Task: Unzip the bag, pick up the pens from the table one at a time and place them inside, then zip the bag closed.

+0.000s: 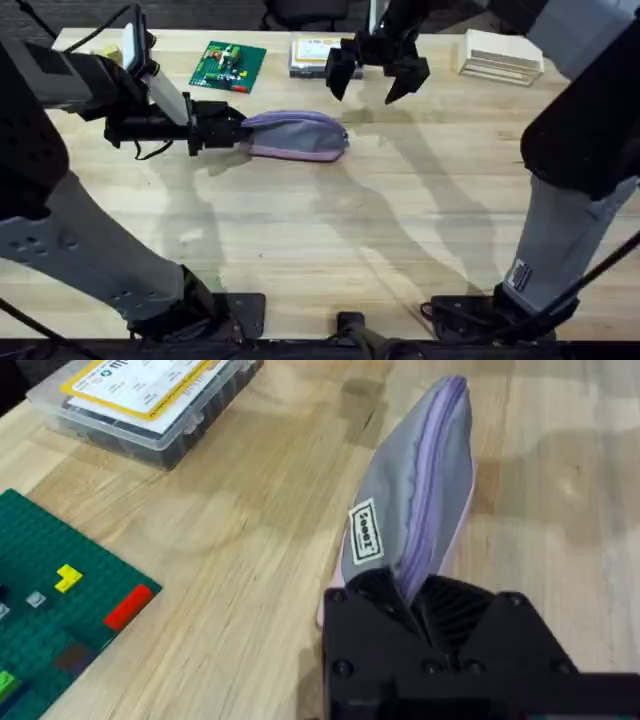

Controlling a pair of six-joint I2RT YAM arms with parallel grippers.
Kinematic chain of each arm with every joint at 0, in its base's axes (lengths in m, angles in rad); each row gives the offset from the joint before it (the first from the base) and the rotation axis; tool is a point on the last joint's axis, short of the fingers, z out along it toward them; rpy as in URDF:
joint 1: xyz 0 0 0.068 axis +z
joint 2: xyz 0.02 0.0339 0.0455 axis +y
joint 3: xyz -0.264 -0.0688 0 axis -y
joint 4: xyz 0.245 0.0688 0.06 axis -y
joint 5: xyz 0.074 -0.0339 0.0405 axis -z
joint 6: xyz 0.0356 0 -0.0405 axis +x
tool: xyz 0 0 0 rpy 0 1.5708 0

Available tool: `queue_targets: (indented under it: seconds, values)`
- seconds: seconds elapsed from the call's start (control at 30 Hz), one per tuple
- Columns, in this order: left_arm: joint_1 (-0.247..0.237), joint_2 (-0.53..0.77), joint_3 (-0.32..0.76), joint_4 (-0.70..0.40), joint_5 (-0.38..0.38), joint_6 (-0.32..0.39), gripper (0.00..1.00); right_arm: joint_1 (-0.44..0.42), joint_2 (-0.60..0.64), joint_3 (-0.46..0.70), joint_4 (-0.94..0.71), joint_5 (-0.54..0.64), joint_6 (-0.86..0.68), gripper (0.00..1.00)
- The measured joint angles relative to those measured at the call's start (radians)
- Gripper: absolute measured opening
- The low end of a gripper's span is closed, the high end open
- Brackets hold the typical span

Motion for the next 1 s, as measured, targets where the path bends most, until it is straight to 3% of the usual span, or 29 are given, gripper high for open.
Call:
queue_targets:
  seconds: [0.13,0.27,0.33,0.4,0.43,0.73,1.0]
  values:
    - [0.000,0.000,0.000,0.002,0.000,0.000,0.090,0.034,-0.023,0.000,0.000,0.090,-0.006,0.998]
    - [0.008,0.000,0.000,0.006,0.001,0.002,0.301,0.077,-0.058,0.003,0.000,0.177,-0.024,0.998]
    - [0.014,0.000,0.000,0.007,0.001,0.003,0.555,0.096,-0.069,0.006,0.000,0.201,-0.033,0.998]
    - [0.017,0.000,0.000,0.006,0.001,0.000,0.878,0.114,-0.072,0.006,-0.003,0.215,-0.038,0.998]
    - [0.017,0.000,0.000,0.006,0.002,-0.003,0.966,0.122,-0.072,0.006,-0.004,0.219,-0.041,0.998]
    - [0.017,0.000,0.000,0.013,0.002,-0.002,0.995,0.133,-0.083,0.006,-0.016,0.242,-0.051,0.997]
    - [0.021,-0.015,0.028,-0.062,-0.048,0.000,0.995,0.133,-0.202,0.006,-0.038,0.282,-0.066,0.998]
